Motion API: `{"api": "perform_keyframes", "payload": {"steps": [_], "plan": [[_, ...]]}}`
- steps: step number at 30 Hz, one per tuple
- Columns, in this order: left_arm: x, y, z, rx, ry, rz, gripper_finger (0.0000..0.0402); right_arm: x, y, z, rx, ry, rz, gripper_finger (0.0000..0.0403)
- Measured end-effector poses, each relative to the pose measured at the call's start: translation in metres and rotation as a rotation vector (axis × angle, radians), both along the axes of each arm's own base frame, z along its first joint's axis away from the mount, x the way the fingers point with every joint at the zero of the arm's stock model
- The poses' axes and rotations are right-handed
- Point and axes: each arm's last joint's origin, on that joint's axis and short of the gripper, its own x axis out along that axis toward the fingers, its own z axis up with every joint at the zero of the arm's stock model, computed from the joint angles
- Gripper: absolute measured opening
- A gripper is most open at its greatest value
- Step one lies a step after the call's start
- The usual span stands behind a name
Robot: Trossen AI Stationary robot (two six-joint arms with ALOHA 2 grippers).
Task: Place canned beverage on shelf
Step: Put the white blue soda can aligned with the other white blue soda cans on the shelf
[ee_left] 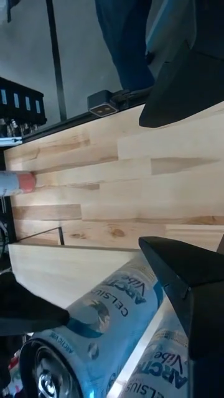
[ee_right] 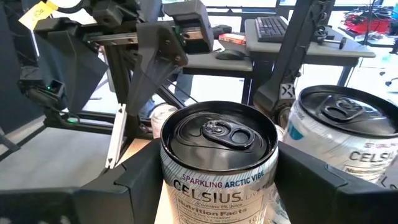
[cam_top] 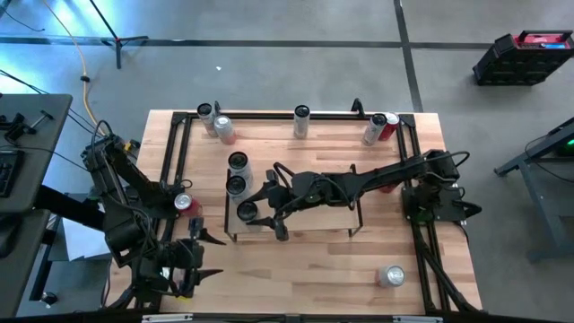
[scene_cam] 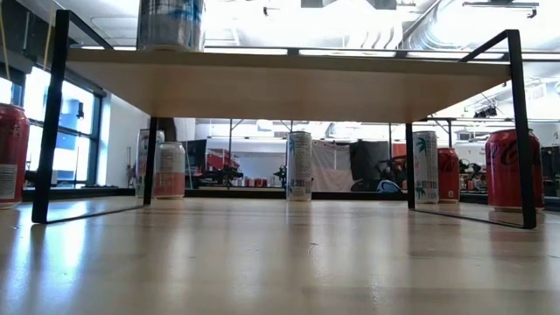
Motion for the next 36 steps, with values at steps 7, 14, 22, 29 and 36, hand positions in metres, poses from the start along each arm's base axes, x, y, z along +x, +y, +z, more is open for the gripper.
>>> {"api": "perform_keyframes", "payload": {"steps": [7,14,22,29,36], "plan": [[0.001,0.001,0.0,0.006,-0.008,0.009,0.0291,0.001,-0.005,0.0,0.003,0.003,-0.011,0.0246],[0.007,0.006,0.001,0.02,-0.016,0.041,0.0291,0.001,-0.007,0.0,0.005,0.004,-0.018,0.0246],[0.007,0.018,0.011,0.017,-0.037,0.037,0.0291,0.001,-0.007,0.0,-0.019,-0.002,-0.014,0.0257],[0.001,0.028,0.024,0.026,-0.097,0.031,0.0291,0.001,-0.007,0.0,-0.024,-0.003,-0.014,0.0312],[0.0,0.031,0.025,0.04,-0.099,0.038,0.0291,0.002,-0.007,0.014,-0.04,-0.021,-0.011,0.0317]]}}
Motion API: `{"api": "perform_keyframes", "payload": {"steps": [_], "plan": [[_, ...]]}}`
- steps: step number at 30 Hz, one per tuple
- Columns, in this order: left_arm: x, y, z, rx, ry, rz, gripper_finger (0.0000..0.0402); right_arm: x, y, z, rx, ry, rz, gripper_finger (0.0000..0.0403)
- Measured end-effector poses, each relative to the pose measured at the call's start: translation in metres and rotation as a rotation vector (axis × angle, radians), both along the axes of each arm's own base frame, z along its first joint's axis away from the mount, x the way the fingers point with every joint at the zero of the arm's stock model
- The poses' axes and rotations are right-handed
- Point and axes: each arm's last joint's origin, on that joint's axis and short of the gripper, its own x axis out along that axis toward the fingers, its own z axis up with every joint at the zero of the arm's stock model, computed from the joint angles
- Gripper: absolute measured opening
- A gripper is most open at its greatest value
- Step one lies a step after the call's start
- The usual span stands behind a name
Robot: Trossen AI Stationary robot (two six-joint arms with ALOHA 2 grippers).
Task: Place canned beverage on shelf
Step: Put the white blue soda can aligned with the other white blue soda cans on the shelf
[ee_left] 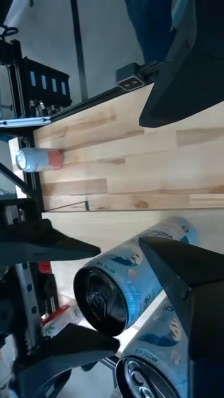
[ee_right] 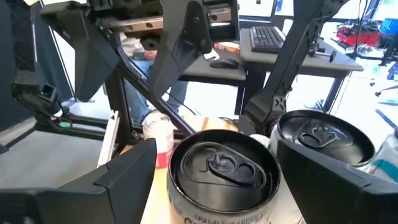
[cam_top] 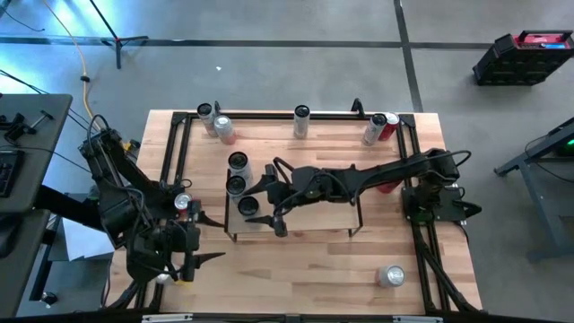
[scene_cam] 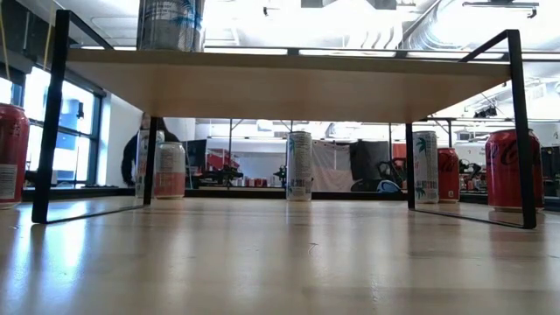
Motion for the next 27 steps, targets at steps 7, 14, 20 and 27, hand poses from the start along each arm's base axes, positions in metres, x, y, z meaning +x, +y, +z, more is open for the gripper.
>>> {"api": "perform_keyframes", "payload": {"steps": [7,14,20,27], "plan": [[-0.002,-0.001,0.0,0.005,0.006,-0.014,0.0291,-0.002,0.002,0.018,-0.012,0.013,0.006,0.0318],[-0.003,0.0,-0.002,0.01,0.019,-0.006,0.0291,-0.01,0.013,0.048,-0.068,0.076,0.006,0.0319],[-0.009,-0.002,-0.004,0.003,0.049,-0.024,0.0291,-0.033,0.037,0.055,-0.193,0.314,-0.12,0.0319],[-0.01,-0.002,-0.005,0.006,0.052,-0.025,0.0291,-0.039,0.052,0.022,-0.231,0.418,-0.234,0.0319]]}}
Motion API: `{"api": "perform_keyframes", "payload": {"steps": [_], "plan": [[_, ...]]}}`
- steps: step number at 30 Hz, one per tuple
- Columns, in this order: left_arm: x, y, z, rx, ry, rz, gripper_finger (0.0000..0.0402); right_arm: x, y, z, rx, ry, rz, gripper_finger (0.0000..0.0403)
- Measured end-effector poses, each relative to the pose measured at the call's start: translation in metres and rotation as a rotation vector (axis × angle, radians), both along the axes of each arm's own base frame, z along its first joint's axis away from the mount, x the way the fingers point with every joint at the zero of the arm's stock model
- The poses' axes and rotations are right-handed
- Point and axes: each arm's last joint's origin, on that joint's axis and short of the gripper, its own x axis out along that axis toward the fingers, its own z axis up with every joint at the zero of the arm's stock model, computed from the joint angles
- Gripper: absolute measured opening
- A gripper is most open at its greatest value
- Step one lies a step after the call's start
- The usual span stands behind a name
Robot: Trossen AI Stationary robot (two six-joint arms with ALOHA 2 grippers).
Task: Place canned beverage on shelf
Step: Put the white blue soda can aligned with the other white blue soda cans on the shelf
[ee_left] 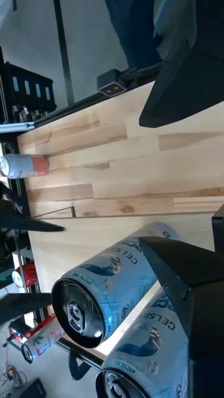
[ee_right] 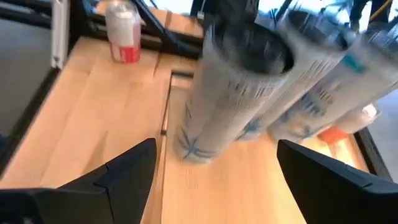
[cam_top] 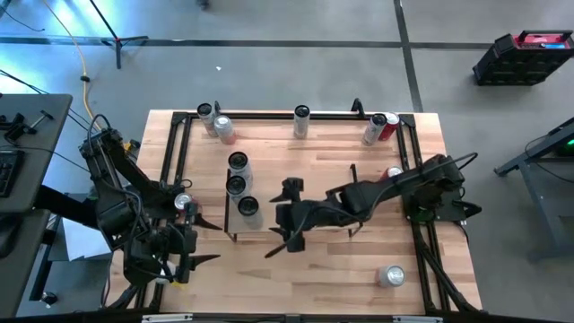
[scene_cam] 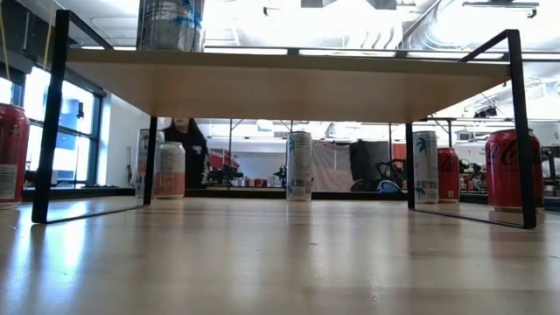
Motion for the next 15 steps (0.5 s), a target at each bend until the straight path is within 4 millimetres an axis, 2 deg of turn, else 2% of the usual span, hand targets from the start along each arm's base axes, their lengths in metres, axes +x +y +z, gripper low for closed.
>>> {"api": "perform_keyframes", "payload": {"steps": [6,15], "plan": [[0.001,0.0,0.0,-0.002,-0.001,0.005,0.0291,0.009,-0.008,-0.018,0.022,-0.042,0.002,0.0319],[0.0,-0.001,-0.001,-0.064,0.039,-0.011,0.0291,0.01,-0.008,-0.02,0.029,-0.037,0.041,0.0307]]}}
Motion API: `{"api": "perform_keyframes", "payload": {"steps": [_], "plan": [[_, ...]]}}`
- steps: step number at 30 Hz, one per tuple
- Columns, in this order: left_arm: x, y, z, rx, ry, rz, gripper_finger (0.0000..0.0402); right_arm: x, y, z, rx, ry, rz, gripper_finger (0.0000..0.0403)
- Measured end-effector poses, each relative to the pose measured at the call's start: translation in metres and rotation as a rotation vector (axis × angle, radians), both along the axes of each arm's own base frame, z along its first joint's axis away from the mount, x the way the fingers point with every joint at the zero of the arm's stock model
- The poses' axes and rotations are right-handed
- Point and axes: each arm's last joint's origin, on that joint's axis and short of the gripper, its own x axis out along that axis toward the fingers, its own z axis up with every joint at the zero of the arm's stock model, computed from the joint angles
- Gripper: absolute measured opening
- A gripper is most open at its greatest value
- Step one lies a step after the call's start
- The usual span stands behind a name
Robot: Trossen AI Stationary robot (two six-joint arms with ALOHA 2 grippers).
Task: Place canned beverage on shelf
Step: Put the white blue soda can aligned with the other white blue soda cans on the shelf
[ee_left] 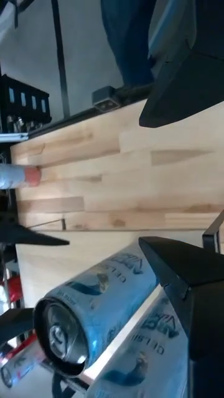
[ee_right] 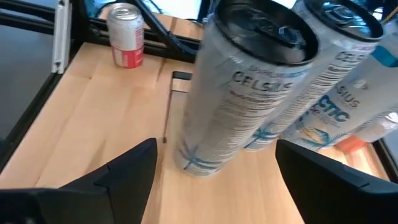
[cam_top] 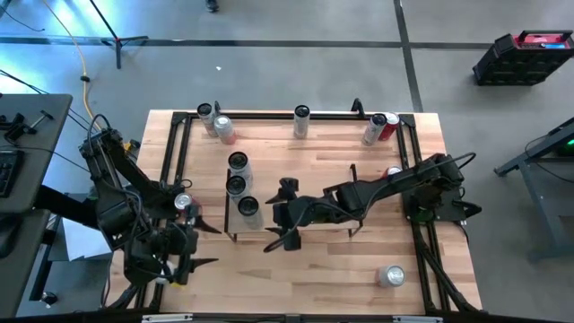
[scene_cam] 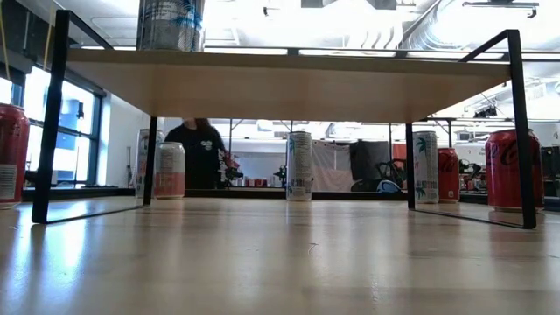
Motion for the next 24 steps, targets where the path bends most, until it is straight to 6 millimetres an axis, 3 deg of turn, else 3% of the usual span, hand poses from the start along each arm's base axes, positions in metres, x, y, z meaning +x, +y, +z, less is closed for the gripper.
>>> {"api": "perform_keyframes", "payload": {"steps": [24], "plan": [[0.001,0.001,0.0,-0.028,0.0,0.028,0.0291,0.007,-0.004,-0.018,0.006,0.08,0.01,0.009]]}}
